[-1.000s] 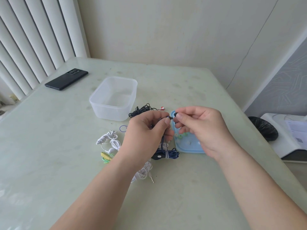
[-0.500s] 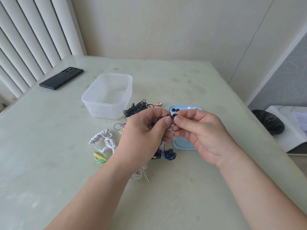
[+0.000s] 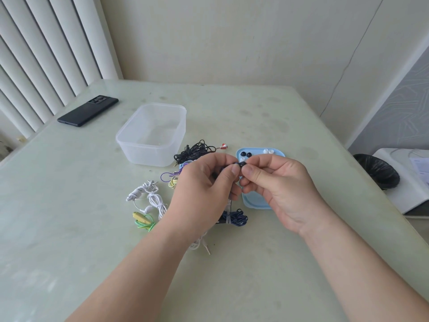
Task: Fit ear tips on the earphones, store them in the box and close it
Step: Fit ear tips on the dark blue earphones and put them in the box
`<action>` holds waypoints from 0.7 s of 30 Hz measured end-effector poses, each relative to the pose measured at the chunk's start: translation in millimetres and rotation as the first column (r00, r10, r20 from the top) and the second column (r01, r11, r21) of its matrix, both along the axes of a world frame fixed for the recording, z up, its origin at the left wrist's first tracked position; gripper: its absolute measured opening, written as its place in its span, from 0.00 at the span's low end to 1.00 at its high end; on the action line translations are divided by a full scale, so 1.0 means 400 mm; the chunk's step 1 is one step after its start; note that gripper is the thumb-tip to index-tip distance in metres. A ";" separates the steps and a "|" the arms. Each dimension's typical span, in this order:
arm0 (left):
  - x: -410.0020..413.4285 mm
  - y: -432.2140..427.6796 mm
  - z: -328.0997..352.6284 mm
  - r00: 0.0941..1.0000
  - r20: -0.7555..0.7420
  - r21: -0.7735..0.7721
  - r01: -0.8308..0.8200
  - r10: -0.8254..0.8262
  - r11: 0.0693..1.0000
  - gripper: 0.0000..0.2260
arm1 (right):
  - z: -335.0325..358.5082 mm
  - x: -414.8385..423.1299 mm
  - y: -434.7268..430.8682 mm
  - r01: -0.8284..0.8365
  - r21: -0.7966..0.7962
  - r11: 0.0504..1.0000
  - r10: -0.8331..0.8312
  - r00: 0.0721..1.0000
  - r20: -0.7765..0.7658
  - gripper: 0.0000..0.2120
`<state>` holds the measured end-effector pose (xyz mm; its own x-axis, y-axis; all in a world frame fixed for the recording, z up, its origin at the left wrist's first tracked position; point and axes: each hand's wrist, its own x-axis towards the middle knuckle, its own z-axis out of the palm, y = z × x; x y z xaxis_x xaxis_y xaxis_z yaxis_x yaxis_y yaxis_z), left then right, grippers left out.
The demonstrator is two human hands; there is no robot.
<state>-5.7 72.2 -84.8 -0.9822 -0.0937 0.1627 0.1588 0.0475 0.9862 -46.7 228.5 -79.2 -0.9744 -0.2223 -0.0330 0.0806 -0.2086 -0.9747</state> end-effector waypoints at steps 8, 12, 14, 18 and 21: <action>-0.002 0.002 -0.011 0.996 -0.042 -0.037 -0.076 0.074 0.996 0.04 | -0.013 0.007 -0.018 0.074 0.025 0.997 -0.070 0.991 -0.118 0.07; -0.001 0.003 -0.008 0.997 -0.042 -0.010 -0.068 0.067 0.998 0.03 | -0.015 0.005 -0.015 0.065 -0.016 0.998 -0.066 0.994 -0.085 0.04; -0.001 0.004 -0.008 0.996 -0.040 0.000 -0.078 0.078 0.997 0.02 | -0.018 0.004 -0.013 0.055 -0.037 0.998 -0.057 0.996 -0.073 0.04; -0.001 0.006 -0.007 0.995 -0.035 0.024 -0.095 0.095 0.995 0.02 | -0.025 0.005 -0.015 0.062 -0.037 0.997 -0.065 0.994 -0.091 0.04; 0.001 0.005 -0.005 0.994 -0.044 0.025 -0.100 0.101 0.995 0.03 | -0.024 0.007 -0.019 0.054 -0.049 0.997 -0.059 0.993 -0.106 0.04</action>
<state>-5.5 74.2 -86.8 -0.9594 -0.1958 0.2030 0.1984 0.0429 0.9792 -44.0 221.1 -89.0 -0.9829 -0.1654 0.0814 -0.0372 -0.2543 -0.9664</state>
